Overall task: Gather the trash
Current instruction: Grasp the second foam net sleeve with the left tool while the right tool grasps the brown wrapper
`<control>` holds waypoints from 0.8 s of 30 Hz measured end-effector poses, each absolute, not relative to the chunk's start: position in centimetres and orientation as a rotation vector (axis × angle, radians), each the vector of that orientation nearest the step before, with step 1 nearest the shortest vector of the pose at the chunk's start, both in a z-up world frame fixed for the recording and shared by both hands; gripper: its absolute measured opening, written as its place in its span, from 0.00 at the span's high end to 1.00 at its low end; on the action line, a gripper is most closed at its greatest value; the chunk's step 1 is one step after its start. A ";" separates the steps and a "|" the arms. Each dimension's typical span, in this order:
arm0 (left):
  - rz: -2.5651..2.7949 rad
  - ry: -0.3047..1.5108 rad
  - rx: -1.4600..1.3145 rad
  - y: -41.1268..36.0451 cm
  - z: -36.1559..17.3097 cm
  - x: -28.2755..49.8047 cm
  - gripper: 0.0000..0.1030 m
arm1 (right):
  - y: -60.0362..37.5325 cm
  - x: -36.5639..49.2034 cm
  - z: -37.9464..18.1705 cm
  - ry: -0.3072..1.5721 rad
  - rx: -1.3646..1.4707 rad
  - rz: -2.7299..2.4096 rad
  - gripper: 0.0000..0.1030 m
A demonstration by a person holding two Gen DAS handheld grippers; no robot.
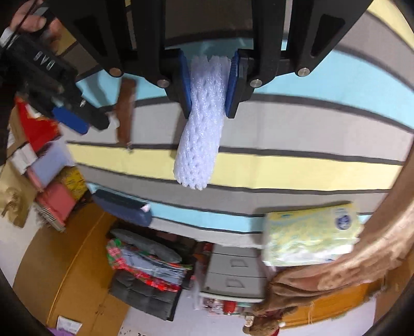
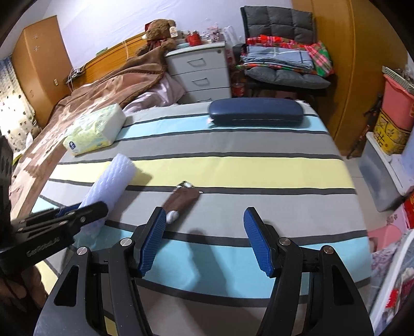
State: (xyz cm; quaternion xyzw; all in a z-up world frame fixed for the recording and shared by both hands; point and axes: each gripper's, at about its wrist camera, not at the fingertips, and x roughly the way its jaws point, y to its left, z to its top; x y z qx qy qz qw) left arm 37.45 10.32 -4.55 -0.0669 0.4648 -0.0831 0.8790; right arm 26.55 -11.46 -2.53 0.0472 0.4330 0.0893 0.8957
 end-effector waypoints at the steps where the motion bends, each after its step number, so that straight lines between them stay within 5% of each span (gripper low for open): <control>1: -0.161 0.958 -0.126 10.4 -4.4 37.1 0.75 | -11.3 26.7 -2.6 0.900 0.102 0.190 0.38; 10: -0.153 0.956 -0.163 11.5 -4.7 36.1 0.74 | -8.9 27.0 -3.5 0.929 0.062 0.229 0.39; 20: -0.186 0.959 -0.185 11.3 -4.8 36.7 0.57 | -9.1 27.0 -3.2 0.928 -0.011 0.189 0.72; 24: -0.173 0.947 -0.154 10.9 -4.7 37.1 0.55 | -9.1 27.2 -3.2 0.928 -0.011 0.185 0.77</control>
